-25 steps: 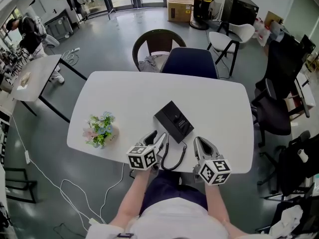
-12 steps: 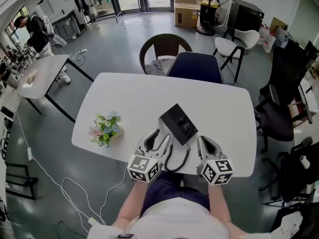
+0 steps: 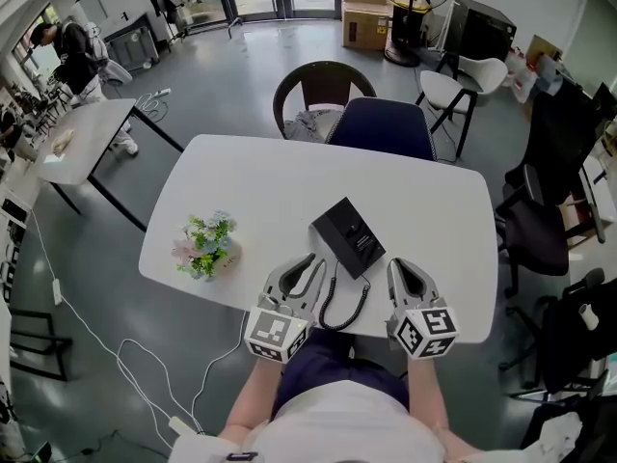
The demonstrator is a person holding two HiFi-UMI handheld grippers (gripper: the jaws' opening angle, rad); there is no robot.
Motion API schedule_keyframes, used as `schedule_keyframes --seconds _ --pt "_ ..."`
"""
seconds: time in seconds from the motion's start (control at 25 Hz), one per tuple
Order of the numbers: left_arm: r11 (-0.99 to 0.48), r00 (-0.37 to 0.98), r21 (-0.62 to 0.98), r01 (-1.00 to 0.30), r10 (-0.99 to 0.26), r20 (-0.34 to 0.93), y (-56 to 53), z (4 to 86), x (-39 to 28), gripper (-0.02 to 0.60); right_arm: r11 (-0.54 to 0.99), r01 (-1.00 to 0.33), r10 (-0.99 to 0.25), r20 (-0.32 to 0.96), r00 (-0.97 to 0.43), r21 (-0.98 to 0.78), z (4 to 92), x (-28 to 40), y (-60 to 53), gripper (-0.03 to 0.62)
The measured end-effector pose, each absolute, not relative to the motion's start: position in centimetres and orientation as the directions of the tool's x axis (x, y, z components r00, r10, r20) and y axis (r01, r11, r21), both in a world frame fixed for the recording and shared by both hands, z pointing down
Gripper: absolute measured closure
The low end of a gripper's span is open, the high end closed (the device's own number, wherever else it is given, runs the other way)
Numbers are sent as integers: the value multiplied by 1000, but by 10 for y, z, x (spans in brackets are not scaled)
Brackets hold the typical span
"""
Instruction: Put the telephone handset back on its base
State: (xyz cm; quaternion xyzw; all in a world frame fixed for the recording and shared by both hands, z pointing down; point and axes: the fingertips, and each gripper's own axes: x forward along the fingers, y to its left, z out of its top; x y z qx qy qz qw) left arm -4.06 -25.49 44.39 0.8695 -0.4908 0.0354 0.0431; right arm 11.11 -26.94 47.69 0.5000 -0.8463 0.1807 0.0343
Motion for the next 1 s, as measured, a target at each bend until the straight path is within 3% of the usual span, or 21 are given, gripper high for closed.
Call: schedule_keyframes --seconds 0.4,1.0 --pt "-477 482 76 -876 -853 200 -257 465 -45 565 441 -870 -842 235 -486 -219 472 114 -269 553" --pt "-491 505 121 -863 -832 231 -259 475 -43 566 468 -875 -843 234 -484 -126 460 121 -266 557"
